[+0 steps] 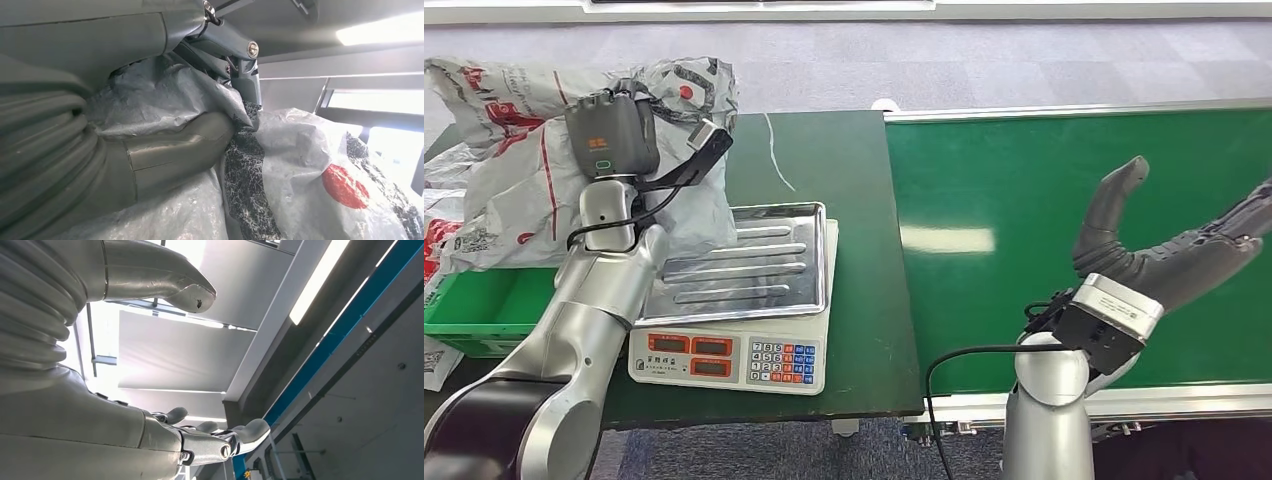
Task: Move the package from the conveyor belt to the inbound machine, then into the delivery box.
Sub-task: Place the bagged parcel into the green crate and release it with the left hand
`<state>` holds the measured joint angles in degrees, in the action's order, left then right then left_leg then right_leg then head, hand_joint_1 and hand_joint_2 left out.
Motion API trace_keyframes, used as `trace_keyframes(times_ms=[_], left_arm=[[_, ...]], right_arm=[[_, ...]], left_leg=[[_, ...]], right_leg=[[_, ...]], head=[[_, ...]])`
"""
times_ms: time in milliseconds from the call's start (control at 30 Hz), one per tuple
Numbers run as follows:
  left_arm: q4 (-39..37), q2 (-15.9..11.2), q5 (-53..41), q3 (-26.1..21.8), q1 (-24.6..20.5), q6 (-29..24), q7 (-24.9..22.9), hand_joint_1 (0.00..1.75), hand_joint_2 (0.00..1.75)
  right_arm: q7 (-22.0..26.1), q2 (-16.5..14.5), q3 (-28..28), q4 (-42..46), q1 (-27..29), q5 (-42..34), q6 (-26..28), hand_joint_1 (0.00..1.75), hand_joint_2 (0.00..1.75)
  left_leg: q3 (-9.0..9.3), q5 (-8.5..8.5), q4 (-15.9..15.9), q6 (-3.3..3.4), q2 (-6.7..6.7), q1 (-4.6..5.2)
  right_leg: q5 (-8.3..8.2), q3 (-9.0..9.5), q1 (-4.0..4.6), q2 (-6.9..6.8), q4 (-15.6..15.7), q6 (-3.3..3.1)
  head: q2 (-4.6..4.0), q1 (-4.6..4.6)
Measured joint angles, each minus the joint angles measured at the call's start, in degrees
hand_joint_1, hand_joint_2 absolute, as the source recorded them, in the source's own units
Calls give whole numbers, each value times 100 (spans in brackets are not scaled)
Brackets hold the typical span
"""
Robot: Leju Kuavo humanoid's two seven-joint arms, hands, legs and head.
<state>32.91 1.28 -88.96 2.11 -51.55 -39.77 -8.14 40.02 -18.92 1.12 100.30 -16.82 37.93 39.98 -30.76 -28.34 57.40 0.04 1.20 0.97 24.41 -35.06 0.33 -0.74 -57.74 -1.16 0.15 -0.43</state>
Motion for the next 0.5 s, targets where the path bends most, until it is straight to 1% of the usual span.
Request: trace_keyframes(times_ms=[33,100,167,200,267,300,333,400,500], left_arm=[[-133,-25,0,26,-33,21,-136,175,175],[-463,-91,68,55,-100,142,-582,175,175],[-761,-188,541,-20,-120,243,-993,175,175],[-862,-242,957,-133,-106,230,-1062,175,175],[-907,-332,1868,-583,8,112,-898,175,175],[-839,-362,2172,-954,109,59,-671,175,175],[-745,-377,2326,-1424,213,26,-371,175,175],[-576,-368,2323,-2531,361,2,313,175,175],[-477,-318,2351,-4259,392,2,1230,175,175]], right_arm=[[0,1,3,0,7,4,0,0,175],[-2,2,17,2,34,22,0,0,175],[-29,3,43,10,76,75,0,0,175],[-57,5,58,22,102,119,0,0,175],[-121,13,98,73,165,211,0,0,175],[-145,19,118,110,201,240,0,0,175],[-160,25,132,147,236,253,0,0,175],[-179,35,142,192,286,259,0,0,175],[-260,42,145,214,317,319,0,0,175]], left_leg=[[0,0,0,0,0,0],[0,0,0,0,3,0],[1,-1,-1,-1,16,-2],[2,-1,-2,-1,24,-3],[7,-2,-5,-3,37,-4],[8,-2,-7,-3,42,-5],[7,-2,-8,-4,44,-7],[4,-2,-8,-6,45,-11],[3,-4,-10,-9,49,-12]], right_leg=[[0,0,0,0,0,0],[0,0,0,1,0,0],[-1,-1,1,11,0,-1],[-2,-2,2,17,0,-2],[-3,-5,4,30,-1,-4],[-2,-8,7,35,-1,-5],[-1,-11,10,39,-1,-6],[1,-15,15,43,-1,-10],[1,-16,14,46,-1,-11]], head=[[0,1],[0,1],[0,1],[0,1],[0,1],[0,-1],[0,0],[0,0],[0,1]])
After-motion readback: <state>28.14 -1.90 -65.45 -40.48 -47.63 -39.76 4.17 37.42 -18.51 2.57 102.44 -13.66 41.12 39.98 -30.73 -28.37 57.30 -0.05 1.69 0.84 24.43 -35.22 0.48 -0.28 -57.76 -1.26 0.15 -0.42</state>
